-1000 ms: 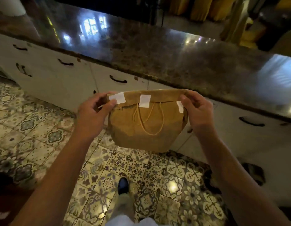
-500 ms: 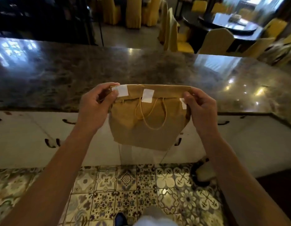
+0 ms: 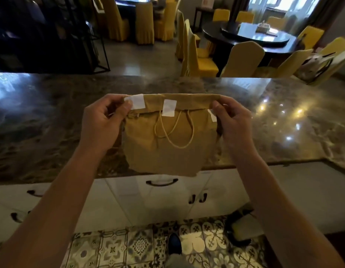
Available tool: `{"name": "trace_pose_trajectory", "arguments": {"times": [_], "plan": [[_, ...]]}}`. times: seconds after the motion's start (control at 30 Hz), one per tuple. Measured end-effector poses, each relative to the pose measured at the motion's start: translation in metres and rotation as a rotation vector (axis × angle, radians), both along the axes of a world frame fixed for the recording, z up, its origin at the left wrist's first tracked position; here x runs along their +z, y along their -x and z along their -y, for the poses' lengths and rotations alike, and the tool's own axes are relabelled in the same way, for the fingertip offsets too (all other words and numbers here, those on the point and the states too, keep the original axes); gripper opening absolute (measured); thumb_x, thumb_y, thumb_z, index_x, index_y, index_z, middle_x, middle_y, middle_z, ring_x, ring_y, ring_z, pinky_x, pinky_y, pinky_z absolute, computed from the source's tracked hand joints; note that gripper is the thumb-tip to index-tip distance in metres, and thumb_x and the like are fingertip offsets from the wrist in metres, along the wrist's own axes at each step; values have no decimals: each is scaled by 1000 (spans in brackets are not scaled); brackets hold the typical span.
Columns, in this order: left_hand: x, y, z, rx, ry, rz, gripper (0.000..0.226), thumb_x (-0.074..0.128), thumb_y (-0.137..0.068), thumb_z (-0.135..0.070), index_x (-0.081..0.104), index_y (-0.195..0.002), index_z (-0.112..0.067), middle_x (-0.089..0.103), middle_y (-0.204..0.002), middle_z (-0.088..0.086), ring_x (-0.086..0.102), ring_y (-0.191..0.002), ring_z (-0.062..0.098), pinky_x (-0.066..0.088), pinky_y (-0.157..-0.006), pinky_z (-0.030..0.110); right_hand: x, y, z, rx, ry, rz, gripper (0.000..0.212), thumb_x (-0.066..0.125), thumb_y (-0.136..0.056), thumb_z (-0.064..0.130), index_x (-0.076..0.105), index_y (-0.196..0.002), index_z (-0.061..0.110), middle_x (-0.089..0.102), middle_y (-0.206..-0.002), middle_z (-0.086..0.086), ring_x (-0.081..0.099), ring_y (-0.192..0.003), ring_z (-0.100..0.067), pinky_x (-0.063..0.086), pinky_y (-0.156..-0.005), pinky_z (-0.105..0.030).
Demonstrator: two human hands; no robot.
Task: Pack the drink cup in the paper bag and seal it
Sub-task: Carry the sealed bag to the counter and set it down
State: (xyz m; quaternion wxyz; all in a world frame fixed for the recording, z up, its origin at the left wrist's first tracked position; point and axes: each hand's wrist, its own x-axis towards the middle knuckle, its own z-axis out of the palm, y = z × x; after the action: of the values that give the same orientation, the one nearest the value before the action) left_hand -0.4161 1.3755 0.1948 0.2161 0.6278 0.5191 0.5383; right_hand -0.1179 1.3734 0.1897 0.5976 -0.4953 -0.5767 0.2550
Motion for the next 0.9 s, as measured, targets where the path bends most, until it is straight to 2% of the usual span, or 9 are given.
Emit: {"name": "trace_pose_trajectory", "arguments": {"times": [0.13, 0.33, 0.47, 0.53, 0.63, 0.77, 0.9], "plan": [[9, -32, -50, 34, 5, -16, 14, 64, -98, -34, 66, -111, -36, 62, -96, -27, 60, -89, -20, 49, -69, 3, 9, -31, -58, 29, -20, 0, 17, 63, -101, 23, 73, -114, 27, 78, -99, 8, 73, -95, -12, 58, -83, -25], [10, -74, -130, 78, 19, -39, 21, 62, -99, -34, 68, -118, -27, 64, -100, -24, 60, -93, -18, 51, -75, 6, 11, -70, -148, 25, 6, 23, 16, 64, -100, 27, 74, -112, 32, 77, -97, 11, 73, -93, -9, 60, -83, -26], [4, -85, -175, 120, 14, -39, 27, 63, -99, -33, 70, -121, -20, 70, -108, -9, 66, -100, -2, 57, -85, 22, 5, -79, -195, 27, 21, 41, 15, 63, -100, 30, 72, -108, 38, 76, -94, 16, 72, -89, -3, 58, -79, -18], [2, -88, -195, 128, 22, -39, 27, 62, -99, -35, 70, -122, -22, 71, -110, -7, 67, -101, 1, 58, -85, 24, 3, -82, -217, 28, 27, 44, 15, 62, -100, 31, 71, -107, 40, 76, -95, 17, 73, -90, -3, 60, -79, -21], [-1, -92, -223, 160, 22, -41, 28, 63, -99, -36, 70, -121, -22, 71, -109, -7, 66, -99, 0, 57, -83, 22, -2, -85, -247, 25, 48, 40, 15, 62, -100, 31, 72, -109, 37, 76, -96, 16, 73, -90, -4, 60, -78, -22], [-11, -98, -251, 173, 37, -57, 31, 63, -99, -33, 70, -124, -16, 71, -108, -5, 65, -95, -3, 53, -78, 10, -12, -87, -279, 8, 72, 35, 21, 63, -100, 29, 73, -117, 23, 75, -90, 13, 70, -83, -2, 57, -75, -19], [-22, -103, -266, 165, 46, -102, 31, 62, -99, -33, 70, -124, -16, 73, -112, -2, 68, -101, 7, 57, -84, 21, -23, -90, -299, -12, 131, 15, 20, 62, -101, 29, 74, -116, 26, 74, -85, 15, 67, -75, 1, 55, -70, -17]]}}
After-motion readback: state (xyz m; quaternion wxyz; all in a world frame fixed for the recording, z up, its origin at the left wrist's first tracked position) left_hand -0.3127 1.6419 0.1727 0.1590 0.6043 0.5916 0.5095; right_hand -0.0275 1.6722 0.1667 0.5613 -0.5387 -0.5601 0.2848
